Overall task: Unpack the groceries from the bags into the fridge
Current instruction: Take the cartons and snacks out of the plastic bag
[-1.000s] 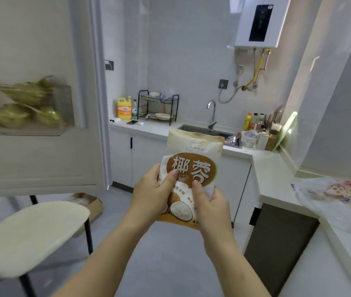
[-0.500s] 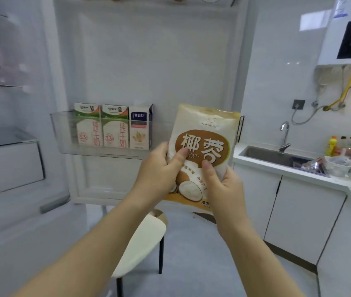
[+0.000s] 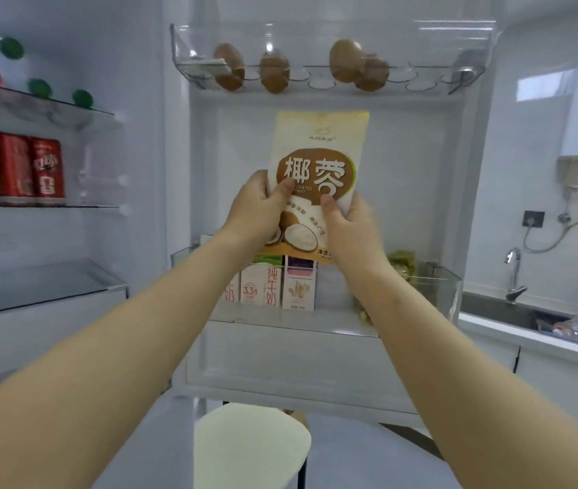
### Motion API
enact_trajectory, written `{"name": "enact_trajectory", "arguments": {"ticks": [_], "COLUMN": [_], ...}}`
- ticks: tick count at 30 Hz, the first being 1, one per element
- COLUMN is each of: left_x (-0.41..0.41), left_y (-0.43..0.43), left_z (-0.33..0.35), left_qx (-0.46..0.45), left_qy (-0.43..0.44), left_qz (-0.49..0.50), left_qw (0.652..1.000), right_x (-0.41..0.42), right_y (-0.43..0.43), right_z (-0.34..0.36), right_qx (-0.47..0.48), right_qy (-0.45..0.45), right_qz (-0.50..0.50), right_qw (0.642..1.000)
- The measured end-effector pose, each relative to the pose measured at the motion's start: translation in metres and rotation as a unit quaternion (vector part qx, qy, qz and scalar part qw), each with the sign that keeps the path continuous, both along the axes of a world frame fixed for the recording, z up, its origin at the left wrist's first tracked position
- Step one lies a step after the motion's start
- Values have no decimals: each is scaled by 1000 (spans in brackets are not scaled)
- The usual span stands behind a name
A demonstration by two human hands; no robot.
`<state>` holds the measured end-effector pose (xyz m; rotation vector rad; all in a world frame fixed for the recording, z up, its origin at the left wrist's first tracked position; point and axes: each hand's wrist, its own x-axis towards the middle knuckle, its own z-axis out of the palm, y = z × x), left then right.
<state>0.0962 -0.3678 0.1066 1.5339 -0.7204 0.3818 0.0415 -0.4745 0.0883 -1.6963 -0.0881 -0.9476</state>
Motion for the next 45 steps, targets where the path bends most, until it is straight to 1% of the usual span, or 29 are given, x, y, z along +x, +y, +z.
{"name": "enact_trajectory", "arguments": {"ticks": [3, 6, 8, 11, 14, 16, 20, 22, 24, 26, 28, 30, 34, 38, 42, 45], "left_x": [24, 46, 57, 67, 75, 80, 85, 86, 87, 87, 86, 85, 81, 78, 77, 74], "left_y": [14, 32, 43, 53, 55, 56, 59, 60, 60, 60, 60, 60, 58, 58, 59, 59], "left_z": [4, -4, -11, -16, -17, -19, -23, -23, -24, -25, -25, -27, -27, -28, -32, -34], "left_qx": [16, 59, 80, 75, 78, 79, 75, 60, 42, 24, 20, 23, 47, 59, 116, 142], "left_qy": [38, 76, 92, 138, 170, 170, 147, 132, 113, 93, 73, 63, 47, 62, 7, -5], "left_qz": [8, 14, 23, 29, 49, 70, 120, 139, 160, 187, 218, 244, 274, 262, 238, 204], "left_qw": [999, 995, 992, 987, 981, 980, 979, 980, 980, 978, 973, 968, 960, 961, 964, 969], "right_x": [20, 36, 47, 61, 70, 69, 70, 72, 71, 70, 70, 69, 66, 64, 65, 65], "right_y": [8, 16, 21, 29, 32, 32, 36, 40, 42, 41, 40, 40, 40, 40, 41, 40], "right_z": [8, 7, 5, 2, 2, 4, 4, 4, 3, 2, 0, -2, -3, -3, -4, -5], "right_qx": [-18, -48, -62, -89, -87, -95, -142, -140, -172, -166, -158, -162, -169, -174, -206, -231], "right_qy": [69, 152, 186, 234, 265, 295, 359, 367, 381, 386, 379, 352, 318, 311, 293, 285], "right_qz": [11, 12, 19, 24, 29, 34, 28, 24, 10, 23, 30, 24, 13, -5, -35, -48], "right_qw": [997, 987, 980, 968, 960, 950, 922, 919, 909, 907, 911, 922, 933, 934, 933, 929]}}
